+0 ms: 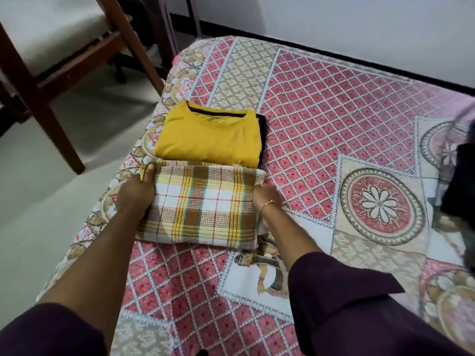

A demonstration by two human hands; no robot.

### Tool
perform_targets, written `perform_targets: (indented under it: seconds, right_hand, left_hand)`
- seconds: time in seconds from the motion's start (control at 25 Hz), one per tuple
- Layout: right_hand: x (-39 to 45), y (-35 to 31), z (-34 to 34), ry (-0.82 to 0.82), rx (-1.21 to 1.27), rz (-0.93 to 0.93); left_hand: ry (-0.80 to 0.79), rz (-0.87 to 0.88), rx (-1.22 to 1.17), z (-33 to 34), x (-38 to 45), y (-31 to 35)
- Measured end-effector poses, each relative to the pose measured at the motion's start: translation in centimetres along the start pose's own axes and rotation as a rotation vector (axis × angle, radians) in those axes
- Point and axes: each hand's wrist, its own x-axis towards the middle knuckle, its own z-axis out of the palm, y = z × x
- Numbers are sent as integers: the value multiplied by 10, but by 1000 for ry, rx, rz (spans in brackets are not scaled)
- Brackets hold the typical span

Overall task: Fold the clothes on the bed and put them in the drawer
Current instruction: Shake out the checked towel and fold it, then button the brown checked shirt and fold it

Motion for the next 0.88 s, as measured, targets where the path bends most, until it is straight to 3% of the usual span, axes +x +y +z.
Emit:
perform_targets:
  seconds: [0.08,0.28,0.52,0.72,0.88]
  right_hand:
    - [1,3,-2,13,-15,-16]
    - [-12,16,-14,59,19,-93]
    - [-29,62,-101,105,17,-117]
    - [-52,131,-241,190,-106,-198]
    - [-60,205,-363,345,-198,-273]
  left_hand:
    - [35,-23,91,2,0,5]
    - [400,66,110,3,-35,35]
    - [279,432,6,54,-149,118]
    - [148,652,-89,124,-286,197]
    - [-7,728,-147,187,-399,264]
